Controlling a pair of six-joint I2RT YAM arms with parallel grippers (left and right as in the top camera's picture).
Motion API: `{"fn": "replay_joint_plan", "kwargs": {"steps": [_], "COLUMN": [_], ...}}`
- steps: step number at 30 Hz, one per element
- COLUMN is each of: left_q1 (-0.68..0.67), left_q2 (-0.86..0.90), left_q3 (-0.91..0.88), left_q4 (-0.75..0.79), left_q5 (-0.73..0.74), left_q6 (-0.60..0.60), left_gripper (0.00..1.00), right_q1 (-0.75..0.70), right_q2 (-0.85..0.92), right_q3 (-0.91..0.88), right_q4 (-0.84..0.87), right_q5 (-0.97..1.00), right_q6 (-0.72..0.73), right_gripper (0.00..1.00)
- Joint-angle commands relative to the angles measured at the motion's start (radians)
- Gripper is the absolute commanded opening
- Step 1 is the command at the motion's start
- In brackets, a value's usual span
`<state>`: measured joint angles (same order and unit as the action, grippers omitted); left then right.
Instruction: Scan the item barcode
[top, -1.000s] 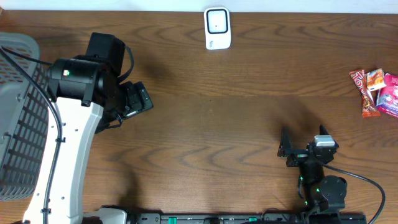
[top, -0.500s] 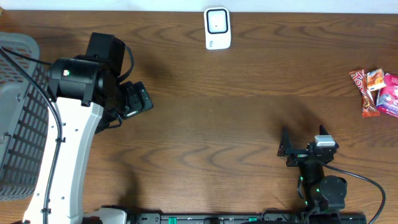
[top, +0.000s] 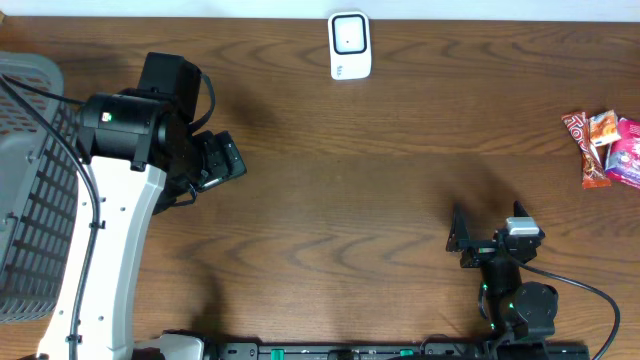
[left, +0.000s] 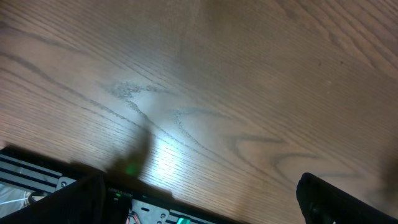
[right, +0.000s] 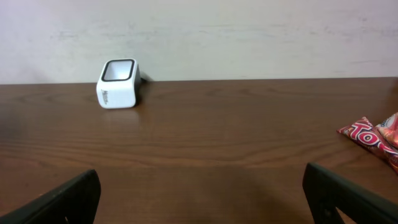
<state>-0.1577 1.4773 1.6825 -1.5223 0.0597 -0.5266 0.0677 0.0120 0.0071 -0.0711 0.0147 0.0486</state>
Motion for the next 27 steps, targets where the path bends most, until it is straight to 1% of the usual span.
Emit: {"fn": "replay_joint_plan", "kwargs": {"steps": [1, 3, 10, 12, 14, 16, 21, 24, 27], "left_q1": [0.004, 0.004, 0.004, 0.004, 0.003, 0.003, 0.003, 0.003, 0.003], "left_q2": [0.006, 0.006, -0.015, -0.044, -0.09, -0.157, -0.367, -0.523, -0.683], "left_q3": [0.006, 0.006, -0.011, -0.046, -0.109, -0.22, -0.59, -0.822, -1.005], "left_q4": [-0.006, -0.006, -0.009, -0.004, 0.035, 0.143, 0.485, 0.701, 0.883], "left_q5": [-0.017, -0.089, -0.104, -0.094, -0.095, -0.094, -0.065, -0.016, 0.031], "left_q6": [0.003, 0.024, 0.023, -0.004, -0.048, -0.052, -0.034, 0.053, 0.132], "left_gripper": [0.98, 0.98, 0.98, 0.98, 0.98, 0.98, 0.98, 0.98, 0.98], "right_q1": [-0.006, -0.006, -0.006, -0.006, -0.006, -0.006, -0.006, -0.006, -0.006], "right_q2": [-0.007, -0.007, -0.007, -0.007, -0.007, -0.007, -0.007, -0.007, -0.007], "right_q3": [-0.002, -0.002, -0.002, -0.002, -0.002, -0.002, -0.002, -0.002, -0.002], "right_q4": [-0.004, -0.004, -0.004, -0.004, -0.004, -0.004, -0.004, -0.004, -0.004], "right_q5": [-0.006, -0.006, -0.006, -0.006, -0.006, -0.006, -0.006, -0.006, -0.006], "right_q6": [0.014, 0.014, 0.014, 0.014, 0.014, 0.014, 0.014, 0.014, 0.014], "right_gripper": [0.99, 0.99, 0.99, 0.99, 0.99, 0.99, 0.99, 0.99, 0.99]}}
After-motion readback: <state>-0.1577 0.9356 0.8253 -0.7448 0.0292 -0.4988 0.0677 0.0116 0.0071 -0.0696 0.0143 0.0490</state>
